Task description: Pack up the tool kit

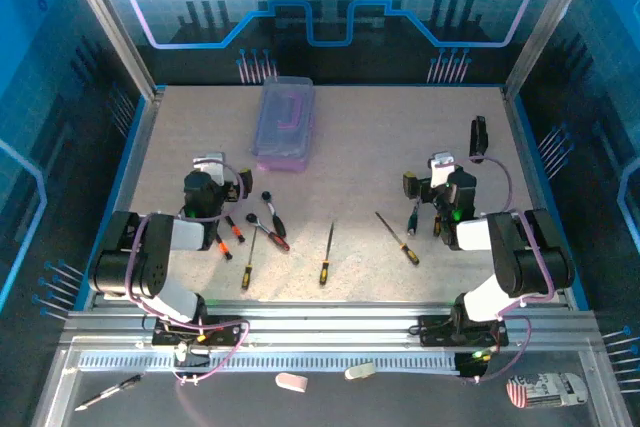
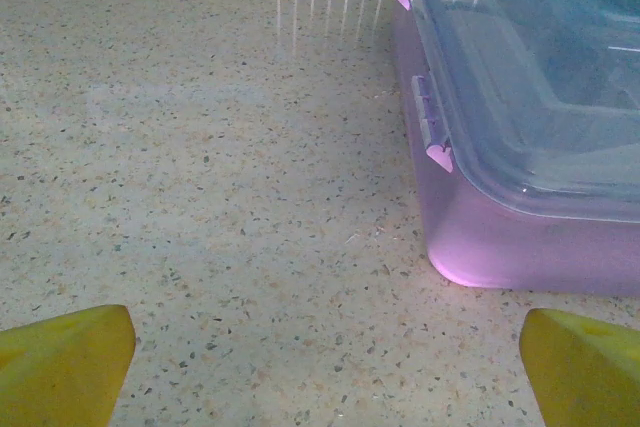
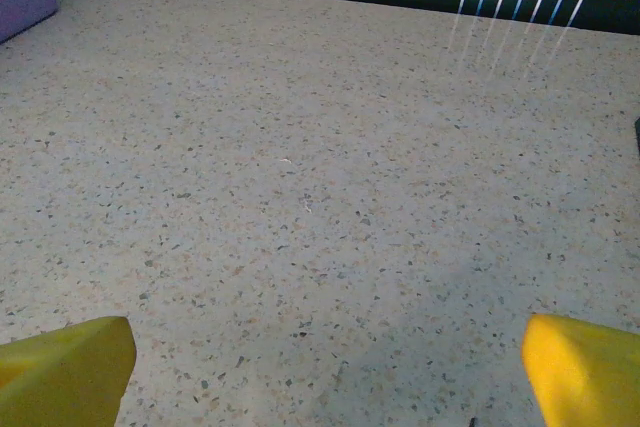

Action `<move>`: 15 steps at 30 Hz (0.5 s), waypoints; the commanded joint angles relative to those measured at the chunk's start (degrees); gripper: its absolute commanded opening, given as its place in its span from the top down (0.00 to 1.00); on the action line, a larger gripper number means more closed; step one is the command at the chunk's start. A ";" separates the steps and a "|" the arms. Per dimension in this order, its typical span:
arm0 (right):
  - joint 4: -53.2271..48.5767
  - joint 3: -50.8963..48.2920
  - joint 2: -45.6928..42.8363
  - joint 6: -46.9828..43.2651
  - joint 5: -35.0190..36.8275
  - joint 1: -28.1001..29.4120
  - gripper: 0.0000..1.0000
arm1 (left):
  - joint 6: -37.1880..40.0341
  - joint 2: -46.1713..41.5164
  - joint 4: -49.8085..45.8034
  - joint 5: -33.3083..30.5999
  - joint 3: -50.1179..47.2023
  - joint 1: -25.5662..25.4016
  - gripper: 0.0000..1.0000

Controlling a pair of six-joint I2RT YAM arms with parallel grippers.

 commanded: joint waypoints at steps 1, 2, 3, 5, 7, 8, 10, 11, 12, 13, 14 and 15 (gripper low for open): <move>0.34 0.84 -0.75 -0.95 0.19 0.49 0.00 | 0.17 -0.05 0.50 1.17 0.65 0.45 0.01; 0.42 0.81 -0.73 -1.02 0.27 0.57 0.00 | 0.30 -0.09 0.50 1.13 0.64 0.45 0.01; 0.48 0.81 -0.79 -1.06 0.43 0.61 0.00 | 0.33 -0.05 0.50 1.13 0.65 0.40 0.01; 0.76 0.67 -0.79 -1.12 0.98 0.82 0.00 | 0.25 -0.07 0.51 1.13 0.67 0.44 0.01; 0.79 0.66 -0.79 -1.17 1.08 0.88 0.00 | 0.27 -0.05 0.50 1.08 0.67 0.41 0.01; 0.79 0.72 -0.79 -1.12 1.08 0.86 0.00 | 0.26 -0.05 0.51 1.14 0.64 0.42 0.01; 0.77 0.71 -0.78 -1.14 1.08 0.88 0.00 | 0.25 -0.05 0.50 1.13 0.65 0.38 0.01; 0.79 0.72 -0.78 -1.16 1.08 0.92 0.00 | 0.26 -0.05 0.50 1.11 0.70 0.36 0.01; 0.76 0.69 -0.78 -1.14 1.07 0.89 0.00 | 0.25 -0.05 0.51 1.10 0.67 0.44 0.01; 0.75 0.71 -0.79 -1.15 1.08 0.90 0.00 | 0.28 -0.05 0.50 1.13 0.69 0.37 0.01; 0.78 0.69 -0.79 -1.19 1.08 0.89 0.00 | 0.34 -0.02 0.50 1.13 0.65 0.40 0.01; 0.78 0.69 -0.73 -1.20 1.08 0.93 0.00 | 0.30 -0.05 0.50 1.14 0.62 0.36 0.01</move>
